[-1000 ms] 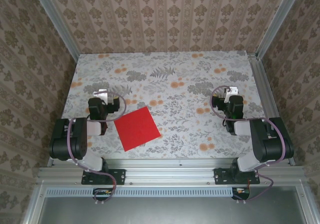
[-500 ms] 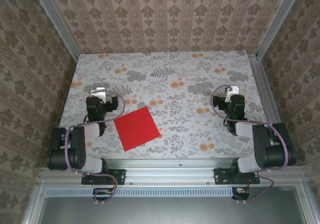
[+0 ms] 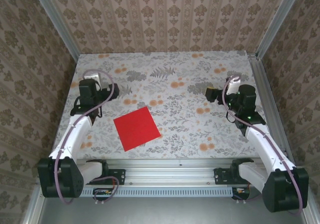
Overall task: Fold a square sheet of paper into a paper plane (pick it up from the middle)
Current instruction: Move the square sheet of paper to the center of the table.
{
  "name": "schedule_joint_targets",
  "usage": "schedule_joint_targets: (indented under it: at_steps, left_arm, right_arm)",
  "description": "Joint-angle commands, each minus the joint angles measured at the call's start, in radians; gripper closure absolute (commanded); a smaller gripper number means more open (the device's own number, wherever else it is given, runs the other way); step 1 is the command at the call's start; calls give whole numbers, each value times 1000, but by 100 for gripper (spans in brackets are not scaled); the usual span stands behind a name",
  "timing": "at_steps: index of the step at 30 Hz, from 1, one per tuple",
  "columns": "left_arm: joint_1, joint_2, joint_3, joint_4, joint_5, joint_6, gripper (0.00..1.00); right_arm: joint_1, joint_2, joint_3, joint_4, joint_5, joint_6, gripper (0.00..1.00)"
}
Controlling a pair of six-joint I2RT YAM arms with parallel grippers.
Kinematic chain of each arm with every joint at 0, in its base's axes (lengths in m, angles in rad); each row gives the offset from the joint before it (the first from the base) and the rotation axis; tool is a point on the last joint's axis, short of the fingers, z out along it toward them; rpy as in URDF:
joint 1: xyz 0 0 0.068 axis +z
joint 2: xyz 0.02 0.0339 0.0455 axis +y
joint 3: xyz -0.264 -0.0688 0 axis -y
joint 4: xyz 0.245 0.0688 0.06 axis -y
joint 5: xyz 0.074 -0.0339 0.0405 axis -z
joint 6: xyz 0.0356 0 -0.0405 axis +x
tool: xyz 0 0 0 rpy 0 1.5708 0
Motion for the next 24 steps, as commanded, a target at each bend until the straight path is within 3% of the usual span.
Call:
schedule_joint_targets:
  at_steps: [1, 5, 14, 24]
  left_arm:
    - [-68, -14, 26, -323, 80, -142, 0]
    - [-159, -63, -26, -397, 108, -259, 0]
    - [-381, -86, -128, -468, -17, -417, 0]
    - [-467, 139, -128, -360, -115, -495, 0]
  right_arm:
    - [58, -37, 64, -240, -152, 39, 0]
    - [141, -54, 103, -339, -199, 51, 0]
    - [326, -27, 171, -411, -177, 64, 0]
    - [463, 76, 220, -384, -103, 71, 0]
